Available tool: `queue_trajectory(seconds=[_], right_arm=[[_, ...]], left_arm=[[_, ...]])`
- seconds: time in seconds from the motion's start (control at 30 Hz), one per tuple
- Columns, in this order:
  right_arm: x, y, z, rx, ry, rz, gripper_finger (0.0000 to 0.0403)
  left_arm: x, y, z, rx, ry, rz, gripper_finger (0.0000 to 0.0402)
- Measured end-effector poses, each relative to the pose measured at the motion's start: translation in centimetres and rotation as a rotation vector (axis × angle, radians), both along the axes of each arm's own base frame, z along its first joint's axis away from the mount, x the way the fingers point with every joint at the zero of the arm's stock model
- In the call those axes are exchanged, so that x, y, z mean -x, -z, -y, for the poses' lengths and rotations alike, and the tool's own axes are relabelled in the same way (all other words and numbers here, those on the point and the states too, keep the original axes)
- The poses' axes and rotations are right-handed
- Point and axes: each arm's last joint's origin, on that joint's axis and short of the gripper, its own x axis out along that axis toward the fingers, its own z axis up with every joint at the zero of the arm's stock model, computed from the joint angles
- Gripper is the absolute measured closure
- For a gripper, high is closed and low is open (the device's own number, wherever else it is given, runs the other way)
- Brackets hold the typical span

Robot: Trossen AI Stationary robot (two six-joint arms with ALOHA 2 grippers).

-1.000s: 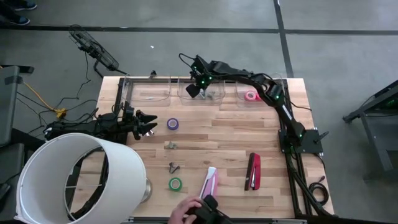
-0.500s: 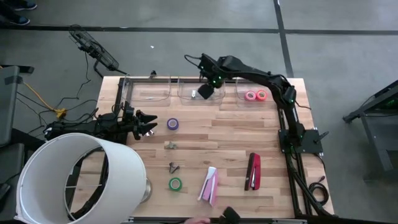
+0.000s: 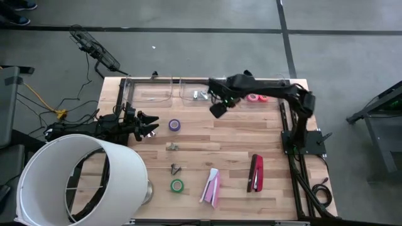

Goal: Pick and place Stapler, Stapler remover, tape
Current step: Put the red stapler into the left transparent bin

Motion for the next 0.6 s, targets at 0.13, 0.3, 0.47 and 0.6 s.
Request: queue_trajectory(seconds=[0.13,0.3,0.47,0.6], right_arm=[[2.7,1.1,-2.7,-0.038,0.080,-0.019,0.0194],[6.0,2.2,-5.7,-0.047,0.171,-0.013,0.0194],[8.8,3.4,-8.4,-0.068,0.250,0.075,0.0194],[11.3,4.8,-10.3,-0.068,0.301,0.113,0.0194]], left_arm=[[0.0,0.0,0.0,0.000,0.000,0.000,0.0105],[0.0,0.0,0.0,0.000,0.000,0.000,0.0105],[0.0,0.0,0.0,0.000,0.000,0.000,0.0105],[0.0,0.0,0.0,0.000,0.000,0.000,0.0105]])
